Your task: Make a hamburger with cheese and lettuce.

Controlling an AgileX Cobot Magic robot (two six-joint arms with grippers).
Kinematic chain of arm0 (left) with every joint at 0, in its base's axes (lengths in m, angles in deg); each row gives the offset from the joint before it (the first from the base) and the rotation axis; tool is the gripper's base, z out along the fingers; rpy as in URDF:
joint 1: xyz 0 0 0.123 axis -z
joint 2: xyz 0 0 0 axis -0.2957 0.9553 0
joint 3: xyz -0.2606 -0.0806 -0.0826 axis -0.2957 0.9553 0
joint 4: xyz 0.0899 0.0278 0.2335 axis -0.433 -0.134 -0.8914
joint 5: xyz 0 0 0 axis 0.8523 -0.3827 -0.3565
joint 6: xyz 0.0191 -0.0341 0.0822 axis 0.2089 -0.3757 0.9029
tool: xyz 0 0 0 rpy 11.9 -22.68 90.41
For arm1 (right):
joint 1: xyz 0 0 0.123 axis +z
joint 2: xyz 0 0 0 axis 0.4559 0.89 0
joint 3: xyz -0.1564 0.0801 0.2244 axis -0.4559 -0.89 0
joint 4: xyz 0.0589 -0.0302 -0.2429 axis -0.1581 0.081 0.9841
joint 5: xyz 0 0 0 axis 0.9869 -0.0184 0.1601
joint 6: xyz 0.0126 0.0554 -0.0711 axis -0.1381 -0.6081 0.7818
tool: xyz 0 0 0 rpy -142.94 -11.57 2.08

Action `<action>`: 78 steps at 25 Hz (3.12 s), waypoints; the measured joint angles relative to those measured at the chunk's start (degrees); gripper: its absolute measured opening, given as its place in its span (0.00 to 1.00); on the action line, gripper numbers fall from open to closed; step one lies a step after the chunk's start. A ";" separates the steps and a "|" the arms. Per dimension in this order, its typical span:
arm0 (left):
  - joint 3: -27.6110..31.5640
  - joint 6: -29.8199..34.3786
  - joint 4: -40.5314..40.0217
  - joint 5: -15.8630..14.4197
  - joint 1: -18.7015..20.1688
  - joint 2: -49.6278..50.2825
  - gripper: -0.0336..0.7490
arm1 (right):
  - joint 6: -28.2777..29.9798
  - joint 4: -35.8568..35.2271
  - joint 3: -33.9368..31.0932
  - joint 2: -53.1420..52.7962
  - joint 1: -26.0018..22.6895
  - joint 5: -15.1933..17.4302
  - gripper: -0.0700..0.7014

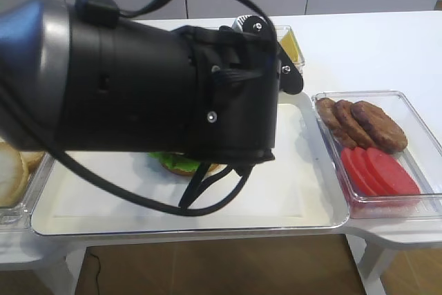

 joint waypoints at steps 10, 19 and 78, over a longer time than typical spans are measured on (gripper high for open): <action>-1.03 0.24 1.35 -2.62 -1.10 -2.31 0.51 | 0.00 0.00 0.00 0.00 0.00 0.00 0.41; -6.50 11.44 15.72 -2.44 -11.94 -10.41 0.51 | 0.00 0.00 0.00 0.00 0.00 0.00 0.41; 29.27 39.07 54.24 -12.26 -61.05 -88.93 0.51 | 0.21 0.00 0.00 0.00 0.00 0.00 0.41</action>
